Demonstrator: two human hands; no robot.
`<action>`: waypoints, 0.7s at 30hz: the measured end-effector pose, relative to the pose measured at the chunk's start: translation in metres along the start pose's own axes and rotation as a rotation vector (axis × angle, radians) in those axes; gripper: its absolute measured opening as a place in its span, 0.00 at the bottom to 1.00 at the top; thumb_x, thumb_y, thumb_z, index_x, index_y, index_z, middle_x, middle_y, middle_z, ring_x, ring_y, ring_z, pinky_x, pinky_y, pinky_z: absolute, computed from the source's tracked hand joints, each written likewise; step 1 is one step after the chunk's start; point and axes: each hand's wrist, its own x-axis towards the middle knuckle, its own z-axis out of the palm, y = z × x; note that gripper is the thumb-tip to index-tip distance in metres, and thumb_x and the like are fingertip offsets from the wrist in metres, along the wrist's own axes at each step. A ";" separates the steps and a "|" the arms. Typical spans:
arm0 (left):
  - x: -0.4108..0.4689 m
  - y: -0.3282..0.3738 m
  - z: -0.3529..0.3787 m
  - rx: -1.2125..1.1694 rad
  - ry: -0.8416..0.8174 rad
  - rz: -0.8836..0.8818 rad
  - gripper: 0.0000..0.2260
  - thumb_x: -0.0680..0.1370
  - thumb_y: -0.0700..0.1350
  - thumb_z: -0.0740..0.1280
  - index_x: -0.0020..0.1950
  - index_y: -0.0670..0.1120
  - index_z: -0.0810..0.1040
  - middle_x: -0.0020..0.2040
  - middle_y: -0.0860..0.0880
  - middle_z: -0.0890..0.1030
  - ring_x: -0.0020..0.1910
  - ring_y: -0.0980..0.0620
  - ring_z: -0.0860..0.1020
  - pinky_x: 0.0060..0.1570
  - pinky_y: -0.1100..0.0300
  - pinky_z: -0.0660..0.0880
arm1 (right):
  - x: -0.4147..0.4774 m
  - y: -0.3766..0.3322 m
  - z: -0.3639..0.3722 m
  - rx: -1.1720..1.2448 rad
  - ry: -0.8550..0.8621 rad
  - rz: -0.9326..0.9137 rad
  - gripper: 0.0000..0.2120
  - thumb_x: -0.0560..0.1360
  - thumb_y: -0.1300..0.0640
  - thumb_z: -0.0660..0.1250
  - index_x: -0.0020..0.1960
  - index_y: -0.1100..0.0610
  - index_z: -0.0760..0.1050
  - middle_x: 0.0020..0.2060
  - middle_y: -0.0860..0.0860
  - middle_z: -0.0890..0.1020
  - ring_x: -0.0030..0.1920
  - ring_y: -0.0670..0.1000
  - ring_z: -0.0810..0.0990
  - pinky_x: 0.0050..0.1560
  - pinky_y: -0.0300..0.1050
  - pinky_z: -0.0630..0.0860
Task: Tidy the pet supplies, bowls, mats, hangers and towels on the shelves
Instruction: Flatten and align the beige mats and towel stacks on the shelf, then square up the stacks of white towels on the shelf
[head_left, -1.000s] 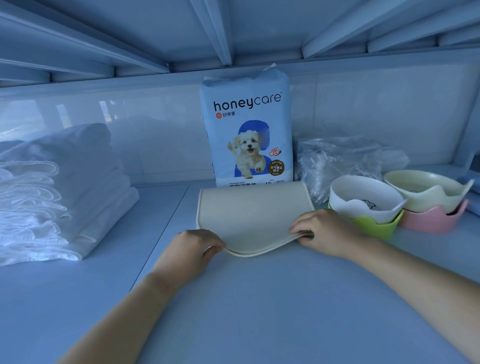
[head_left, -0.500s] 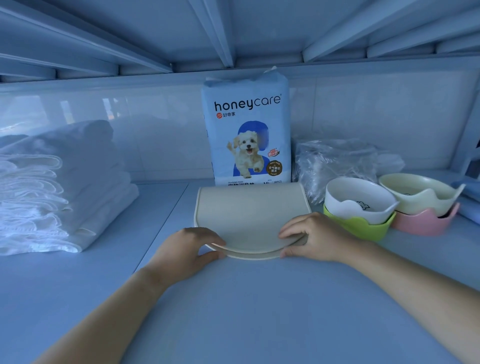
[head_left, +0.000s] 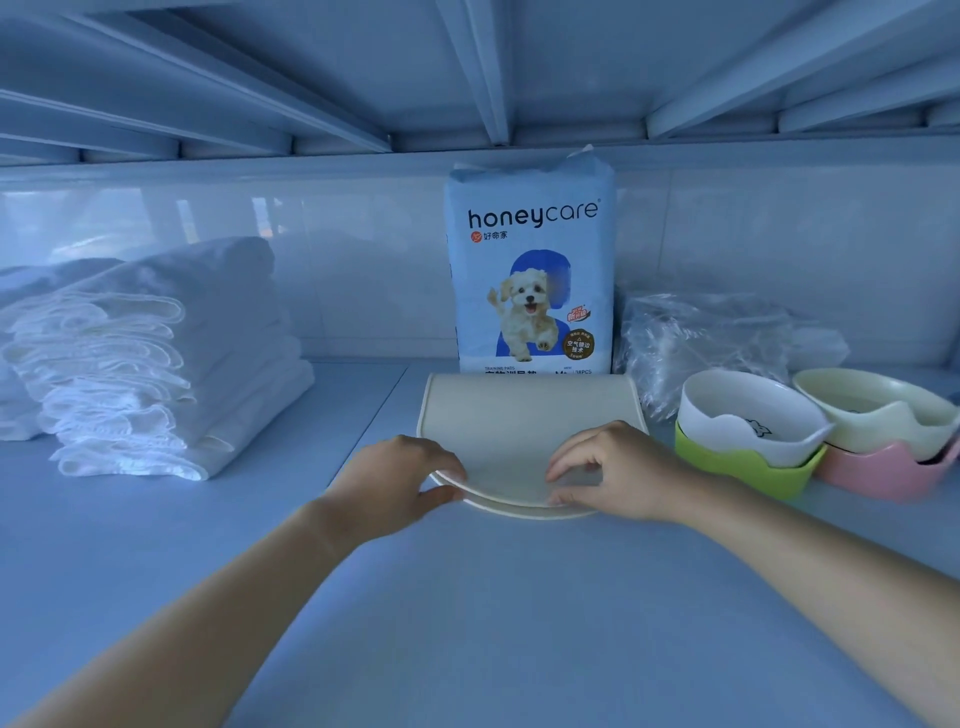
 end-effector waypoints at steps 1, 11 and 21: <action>-0.002 -0.004 -0.004 -0.004 0.011 -0.014 0.09 0.76 0.59 0.63 0.54 0.63 0.76 0.52 0.65 0.78 0.51 0.63 0.75 0.46 0.65 0.72 | 0.005 -0.005 0.001 -0.006 -0.002 -0.015 0.12 0.69 0.44 0.72 0.48 0.49 0.82 0.49 0.42 0.83 0.49 0.39 0.78 0.51 0.39 0.74; -0.047 -0.070 -0.041 -0.023 0.108 -0.134 0.13 0.74 0.63 0.62 0.55 0.62 0.76 0.47 0.66 0.78 0.47 0.68 0.74 0.40 0.73 0.66 | 0.065 -0.083 0.040 -0.005 0.007 -0.146 0.12 0.72 0.44 0.68 0.53 0.47 0.80 0.52 0.41 0.81 0.54 0.42 0.76 0.57 0.43 0.72; -0.132 -0.196 -0.094 -0.013 0.191 -0.286 0.10 0.74 0.60 0.64 0.53 0.62 0.78 0.49 0.65 0.79 0.49 0.64 0.75 0.47 0.63 0.73 | 0.162 -0.213 0.113 0.012 0.029 -0.299 0.11 0.74 0.49 0.66 0.57 0.45 0.78 0.57 0.39 0.78 0.59 0.42 0.74 0.60 0.43 0.71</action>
